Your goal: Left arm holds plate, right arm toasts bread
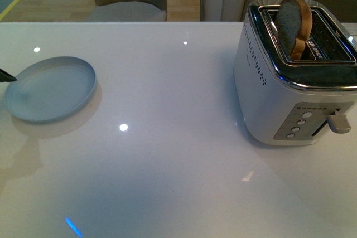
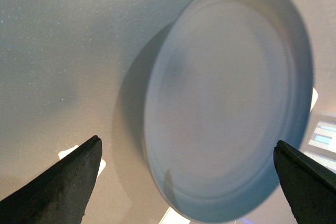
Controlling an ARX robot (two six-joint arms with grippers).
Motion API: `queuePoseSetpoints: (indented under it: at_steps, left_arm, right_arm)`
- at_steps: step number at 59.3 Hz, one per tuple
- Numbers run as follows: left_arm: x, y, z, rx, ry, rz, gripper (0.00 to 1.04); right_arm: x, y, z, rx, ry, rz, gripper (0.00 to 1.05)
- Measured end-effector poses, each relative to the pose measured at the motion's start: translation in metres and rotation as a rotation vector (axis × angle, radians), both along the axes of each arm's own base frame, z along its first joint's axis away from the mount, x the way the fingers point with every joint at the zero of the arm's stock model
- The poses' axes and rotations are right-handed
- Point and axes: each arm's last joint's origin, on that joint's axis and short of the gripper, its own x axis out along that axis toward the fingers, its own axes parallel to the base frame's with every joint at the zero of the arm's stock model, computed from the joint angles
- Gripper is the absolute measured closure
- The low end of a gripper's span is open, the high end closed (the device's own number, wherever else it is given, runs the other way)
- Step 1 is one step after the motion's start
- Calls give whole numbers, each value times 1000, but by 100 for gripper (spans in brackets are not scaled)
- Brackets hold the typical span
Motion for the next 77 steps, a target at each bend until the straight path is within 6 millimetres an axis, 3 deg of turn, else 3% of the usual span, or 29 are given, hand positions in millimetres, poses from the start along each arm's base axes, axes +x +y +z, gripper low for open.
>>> queuePoseSetpoints:
  at_steps: [16,31,38,45,56,68,71,74,77]
  left_arm:
    - [-40,-37,61,-5,-173,-40,7]
    - [-92,-66,89,-29,-254,-63,7]
    - [-104,-75,100,7,-288,-30,7]
    - [-112,-85,103,21,-305,-47,7]
    - [-112,-121,102,92,-293,-127,7]
    - [-108,-134,100,93,-311,-171,7]
    - [-108,-136,93,245,-421,-118,15]
    - [-123,-132,86,527,-608,-69,30]
    - [-132,-130,91,623,-701,-67,39]
  right_arm:
    - [0,0,0,0,0,0,9]
    - [0,0,0,0,0,0,9]
    - [0,0,0,0,0,0,9]
    - [0,0,0,0,0,0,9]
    - [0,0,0,0,0,0,9]
    - [0,0,0,0,0,0,9]
    - [0,0,0,0,0,0,9]
    - [0,0,0,0,-1,0,9]
    - [0,0,0,0,1,0,9]
